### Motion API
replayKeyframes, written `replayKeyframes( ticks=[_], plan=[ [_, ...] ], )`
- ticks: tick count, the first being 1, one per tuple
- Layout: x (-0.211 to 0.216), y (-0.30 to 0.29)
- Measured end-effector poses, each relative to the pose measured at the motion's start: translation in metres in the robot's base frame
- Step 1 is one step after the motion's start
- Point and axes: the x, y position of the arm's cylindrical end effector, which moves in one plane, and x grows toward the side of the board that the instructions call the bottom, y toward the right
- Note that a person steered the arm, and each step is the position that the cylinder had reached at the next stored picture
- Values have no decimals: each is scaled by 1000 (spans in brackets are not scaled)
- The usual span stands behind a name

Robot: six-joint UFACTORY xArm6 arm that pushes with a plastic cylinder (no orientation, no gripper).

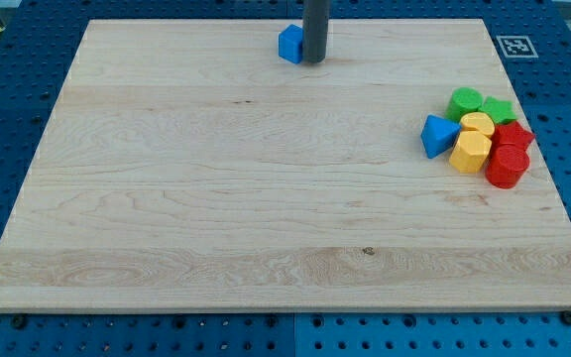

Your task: Point your arm at green circle

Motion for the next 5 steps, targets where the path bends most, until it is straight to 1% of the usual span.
replayKeyframes(
  ticks=[1, 3, 5],
  plan=[
    [0, 0],
    [0, 23],
    [7, 110]
  ],
)
